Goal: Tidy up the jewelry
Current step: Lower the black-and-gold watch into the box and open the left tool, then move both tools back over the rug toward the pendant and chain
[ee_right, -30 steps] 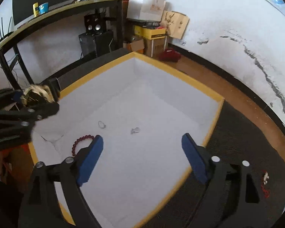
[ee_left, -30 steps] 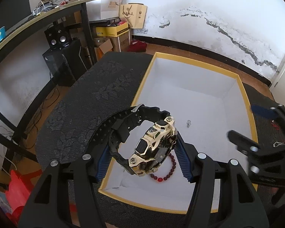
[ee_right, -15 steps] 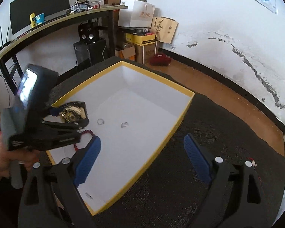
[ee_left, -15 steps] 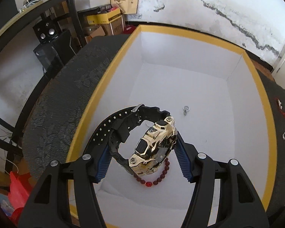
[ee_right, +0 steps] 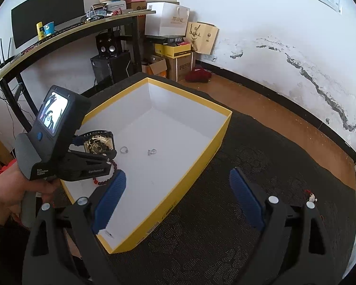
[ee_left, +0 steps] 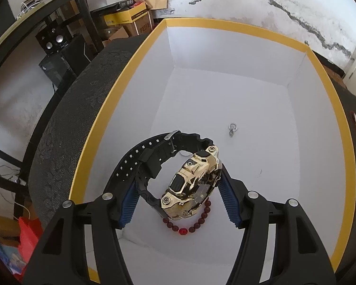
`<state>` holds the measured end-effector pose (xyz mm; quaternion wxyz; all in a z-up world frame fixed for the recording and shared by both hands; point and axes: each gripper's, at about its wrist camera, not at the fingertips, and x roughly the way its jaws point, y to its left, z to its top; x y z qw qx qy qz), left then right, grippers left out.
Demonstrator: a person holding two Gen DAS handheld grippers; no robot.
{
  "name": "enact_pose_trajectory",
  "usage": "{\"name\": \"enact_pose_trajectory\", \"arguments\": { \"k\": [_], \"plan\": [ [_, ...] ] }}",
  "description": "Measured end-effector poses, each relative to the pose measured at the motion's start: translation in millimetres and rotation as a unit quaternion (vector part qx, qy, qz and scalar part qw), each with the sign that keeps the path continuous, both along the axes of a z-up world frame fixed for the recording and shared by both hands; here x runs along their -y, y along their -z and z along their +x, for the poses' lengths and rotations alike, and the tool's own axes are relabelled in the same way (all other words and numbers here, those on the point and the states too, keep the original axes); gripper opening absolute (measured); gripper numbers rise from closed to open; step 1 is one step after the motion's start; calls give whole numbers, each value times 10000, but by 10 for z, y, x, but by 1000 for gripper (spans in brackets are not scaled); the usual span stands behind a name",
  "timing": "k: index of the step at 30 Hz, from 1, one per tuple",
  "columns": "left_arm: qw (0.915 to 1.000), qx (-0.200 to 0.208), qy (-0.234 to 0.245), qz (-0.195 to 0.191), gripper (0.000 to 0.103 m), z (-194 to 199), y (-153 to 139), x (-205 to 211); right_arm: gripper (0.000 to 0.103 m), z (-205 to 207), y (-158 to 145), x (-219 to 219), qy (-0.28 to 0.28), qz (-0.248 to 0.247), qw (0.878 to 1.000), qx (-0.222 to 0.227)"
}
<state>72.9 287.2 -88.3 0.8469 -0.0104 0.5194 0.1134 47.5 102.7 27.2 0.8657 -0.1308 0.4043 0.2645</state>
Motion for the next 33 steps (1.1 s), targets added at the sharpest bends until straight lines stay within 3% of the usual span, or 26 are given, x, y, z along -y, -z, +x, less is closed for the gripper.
{"name": "enact_pose_trajectory", "arguments": {
  "k": [5,7,9,20,33],
  "plan": [
    [10000,-51,15,-52,62,9,7,3,86,-2,-9,-11,-7,16,10000,0],
    [10000,-15,17,-46,66,3,-7,15,86,15,-5,-8,-11,16,10000,-10],
    [10000,43,48,6,78,-4,-40,29,86,15,-2,-14,-15,17,10000,-16],
    [9996,259,133,-35,92,-108,-176,119,86,19,0,117,95,148,9998,-65],
    [9941,918,581,3,94,-264,-649,765,88,-169,18,842,736,270,9969,-54]
  ]
}}
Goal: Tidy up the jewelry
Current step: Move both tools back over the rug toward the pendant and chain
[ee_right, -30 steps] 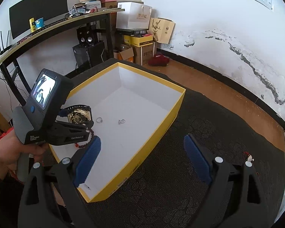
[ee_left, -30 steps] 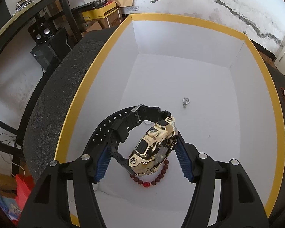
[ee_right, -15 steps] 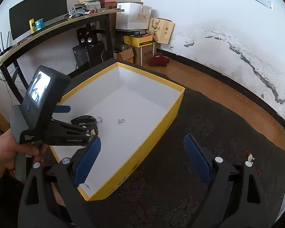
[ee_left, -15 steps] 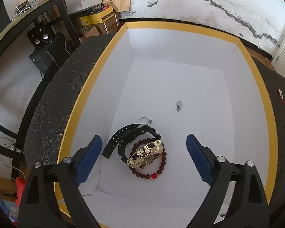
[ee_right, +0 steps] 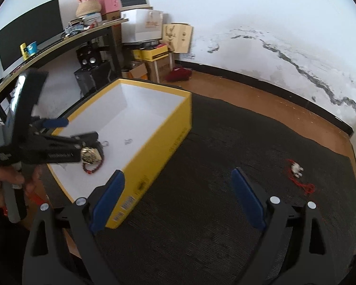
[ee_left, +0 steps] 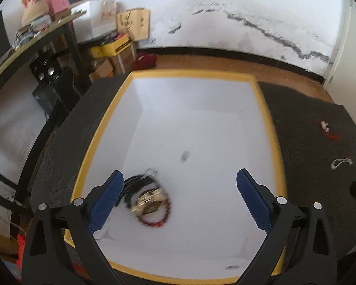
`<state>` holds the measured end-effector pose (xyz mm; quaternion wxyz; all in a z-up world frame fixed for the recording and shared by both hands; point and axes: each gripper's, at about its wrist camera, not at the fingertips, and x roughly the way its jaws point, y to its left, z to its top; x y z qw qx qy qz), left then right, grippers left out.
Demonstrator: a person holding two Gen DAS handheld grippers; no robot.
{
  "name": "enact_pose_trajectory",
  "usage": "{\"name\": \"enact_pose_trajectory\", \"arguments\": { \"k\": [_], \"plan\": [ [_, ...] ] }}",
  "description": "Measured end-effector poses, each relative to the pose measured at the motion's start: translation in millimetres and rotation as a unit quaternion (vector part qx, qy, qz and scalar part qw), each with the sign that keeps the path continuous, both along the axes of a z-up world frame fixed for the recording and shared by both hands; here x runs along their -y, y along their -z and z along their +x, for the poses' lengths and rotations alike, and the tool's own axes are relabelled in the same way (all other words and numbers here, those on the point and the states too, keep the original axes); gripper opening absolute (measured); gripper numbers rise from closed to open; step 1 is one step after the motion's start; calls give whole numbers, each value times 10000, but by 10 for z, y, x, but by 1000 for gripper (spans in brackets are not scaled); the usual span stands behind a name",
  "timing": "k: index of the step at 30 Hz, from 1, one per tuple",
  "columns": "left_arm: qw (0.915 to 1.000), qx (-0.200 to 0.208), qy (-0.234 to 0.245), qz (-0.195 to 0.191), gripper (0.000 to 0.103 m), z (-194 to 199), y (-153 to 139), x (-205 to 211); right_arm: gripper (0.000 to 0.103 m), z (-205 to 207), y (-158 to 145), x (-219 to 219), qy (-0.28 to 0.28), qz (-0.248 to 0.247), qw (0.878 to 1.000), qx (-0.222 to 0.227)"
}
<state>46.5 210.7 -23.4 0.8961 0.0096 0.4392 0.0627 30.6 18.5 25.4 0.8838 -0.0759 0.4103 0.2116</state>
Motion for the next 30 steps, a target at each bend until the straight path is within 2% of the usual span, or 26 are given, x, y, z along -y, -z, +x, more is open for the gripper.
{"name": "enact_pose_trajectory", "arguments": {
  "k": [4,10,17,19,22,24,30],
  "plan": [
    [9993,121,343,8,94,89,-75,429,88,-61,19,399,313,-44,9995,8],
    [9960,103,883,-19,94,332,-30,1252,88,-87,145,1240,1022,-54,9947,-108],
    [9874,-107,1580,45,94,656,290,2377,88,-148,414,2244,1866,-52,9820,-299],
    [9858,-154,1670,68,94,749,390,2572,88,-172,458,2433,1987,-63,9794,-353],
    [9855,-219,1680,75,94,923,551,2929,88,-217,494,2654,2141,-15,9761,-384],
    [9868,-276,1594,-61,94,1068,671,3131,88,-252,516,2781,2204,1,9746,-389],
    [9899,-457,1329,-189,94,1346,947,3356,88,-288,552,3011,2246,81,9736,-402]
  ]
}}
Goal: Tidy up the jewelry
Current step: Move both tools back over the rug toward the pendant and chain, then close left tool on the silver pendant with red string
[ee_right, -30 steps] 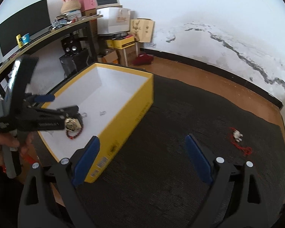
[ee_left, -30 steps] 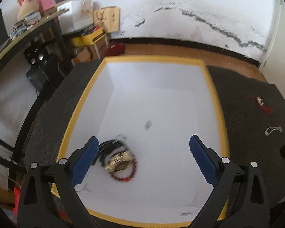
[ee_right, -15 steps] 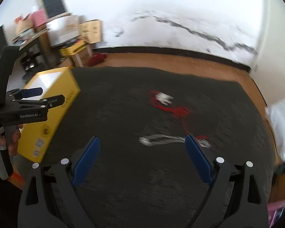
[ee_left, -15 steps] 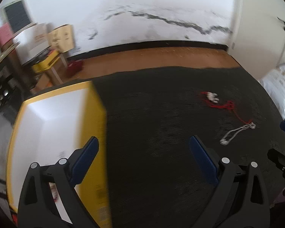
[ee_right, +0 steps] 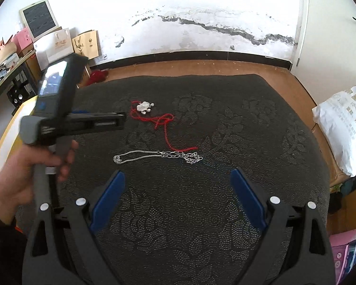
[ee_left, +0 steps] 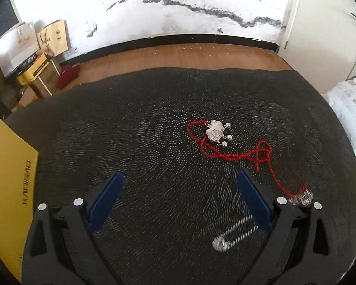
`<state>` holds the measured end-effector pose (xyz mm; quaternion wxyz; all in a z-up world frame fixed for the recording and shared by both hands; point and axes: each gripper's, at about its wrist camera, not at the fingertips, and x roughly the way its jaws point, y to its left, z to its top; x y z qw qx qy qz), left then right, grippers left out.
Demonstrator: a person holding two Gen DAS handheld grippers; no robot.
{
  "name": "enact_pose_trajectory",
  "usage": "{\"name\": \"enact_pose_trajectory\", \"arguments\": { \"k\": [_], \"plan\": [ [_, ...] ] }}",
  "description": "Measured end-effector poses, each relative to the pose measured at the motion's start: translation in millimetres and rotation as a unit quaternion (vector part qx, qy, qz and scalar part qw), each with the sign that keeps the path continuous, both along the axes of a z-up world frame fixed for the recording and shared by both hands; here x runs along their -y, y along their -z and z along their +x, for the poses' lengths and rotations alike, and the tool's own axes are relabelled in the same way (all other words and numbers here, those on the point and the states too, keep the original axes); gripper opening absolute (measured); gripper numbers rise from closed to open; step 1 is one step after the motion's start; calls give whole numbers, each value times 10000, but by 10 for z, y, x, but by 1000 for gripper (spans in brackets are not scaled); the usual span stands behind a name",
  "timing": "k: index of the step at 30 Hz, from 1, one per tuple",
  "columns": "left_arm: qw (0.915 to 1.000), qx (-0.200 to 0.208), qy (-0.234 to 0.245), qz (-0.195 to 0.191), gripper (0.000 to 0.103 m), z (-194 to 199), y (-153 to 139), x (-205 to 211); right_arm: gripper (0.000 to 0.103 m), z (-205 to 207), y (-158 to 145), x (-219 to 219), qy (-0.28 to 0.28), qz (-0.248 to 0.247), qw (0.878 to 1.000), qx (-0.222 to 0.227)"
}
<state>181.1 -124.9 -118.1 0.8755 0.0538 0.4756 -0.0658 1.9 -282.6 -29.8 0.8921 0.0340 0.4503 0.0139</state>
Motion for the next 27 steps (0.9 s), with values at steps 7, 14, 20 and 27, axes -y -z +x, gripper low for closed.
{"name": "enact_pose_trajectory", "arguments": {
  "k": [7,14,20,27],
  "plan": [
    [9999,-5,-151,-75,94,221,160,189,88,26,9,30,-48,114,9999,-87],
    [9993,-306,-151,-126,97,549,386,476,88,22,24,88,19,96,9999,-109],
    [10000,15,63,2,97,553,419,552,88,85,39,98,52,129,9998,-120],
    [9995,247,195,-1,56,463,365,624,88,127,55,81,44,108,9998,-132]
  ]
}}
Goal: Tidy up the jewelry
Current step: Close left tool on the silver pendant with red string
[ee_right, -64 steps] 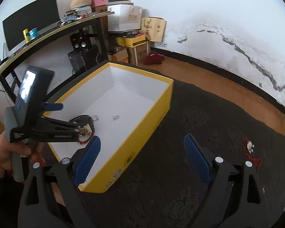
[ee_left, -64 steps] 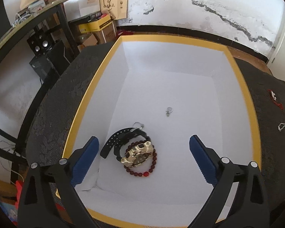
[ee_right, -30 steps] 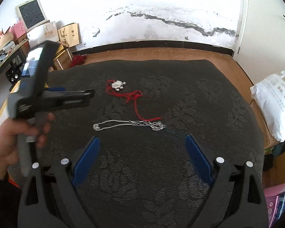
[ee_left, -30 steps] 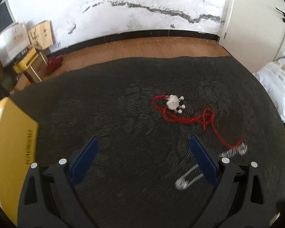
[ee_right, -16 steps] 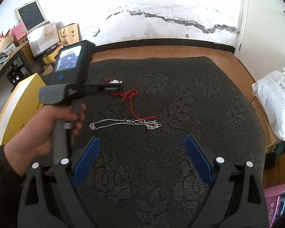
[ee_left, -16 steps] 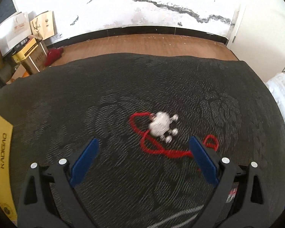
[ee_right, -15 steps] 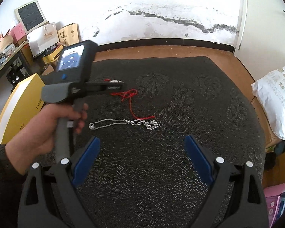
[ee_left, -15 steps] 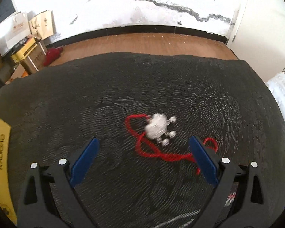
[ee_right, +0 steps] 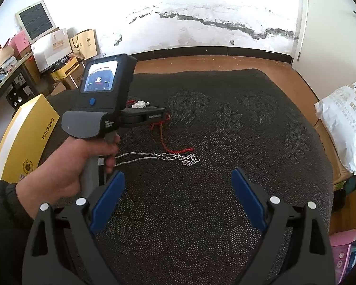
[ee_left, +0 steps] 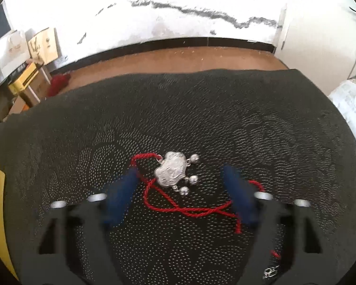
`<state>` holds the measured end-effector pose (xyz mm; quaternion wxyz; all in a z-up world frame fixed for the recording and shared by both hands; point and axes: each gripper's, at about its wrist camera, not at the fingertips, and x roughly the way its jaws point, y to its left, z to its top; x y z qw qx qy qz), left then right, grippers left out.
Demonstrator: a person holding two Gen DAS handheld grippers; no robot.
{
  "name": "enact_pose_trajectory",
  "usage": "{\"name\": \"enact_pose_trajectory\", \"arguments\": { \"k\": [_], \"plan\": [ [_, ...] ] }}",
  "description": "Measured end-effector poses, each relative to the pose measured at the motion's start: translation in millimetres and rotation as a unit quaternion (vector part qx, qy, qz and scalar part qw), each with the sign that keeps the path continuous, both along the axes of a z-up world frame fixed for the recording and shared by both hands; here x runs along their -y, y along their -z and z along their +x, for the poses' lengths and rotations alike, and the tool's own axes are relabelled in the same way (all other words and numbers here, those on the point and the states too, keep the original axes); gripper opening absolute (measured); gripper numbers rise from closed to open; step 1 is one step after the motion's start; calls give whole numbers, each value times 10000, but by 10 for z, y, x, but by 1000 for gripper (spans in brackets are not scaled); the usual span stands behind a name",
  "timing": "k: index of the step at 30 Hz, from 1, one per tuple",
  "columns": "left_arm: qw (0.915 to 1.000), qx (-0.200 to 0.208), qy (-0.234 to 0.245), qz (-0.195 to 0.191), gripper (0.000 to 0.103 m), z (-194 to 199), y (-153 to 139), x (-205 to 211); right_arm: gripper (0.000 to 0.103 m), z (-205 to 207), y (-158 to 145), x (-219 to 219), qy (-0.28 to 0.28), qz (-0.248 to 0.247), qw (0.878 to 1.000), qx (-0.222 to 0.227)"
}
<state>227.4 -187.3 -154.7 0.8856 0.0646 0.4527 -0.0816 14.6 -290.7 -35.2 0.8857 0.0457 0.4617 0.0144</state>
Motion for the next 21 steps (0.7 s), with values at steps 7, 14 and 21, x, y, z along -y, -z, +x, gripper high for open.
{"name": "enact_pose_trajectory", "arguments": {
  "k": [7,14,21],
  "plan": [
    [10000,33,60,45,18,-103,-50,-75,88,46,-3,17,77,4,10000,11],
    [9997,135,-104,-171,8,-339,-409,-511,88,155,61,30,127,13,9999,-43],
    [9972,618,-182,-390,8,-752,-1142,-1114,88,266,163,91,221,106,9995,-186]
  ]
}}
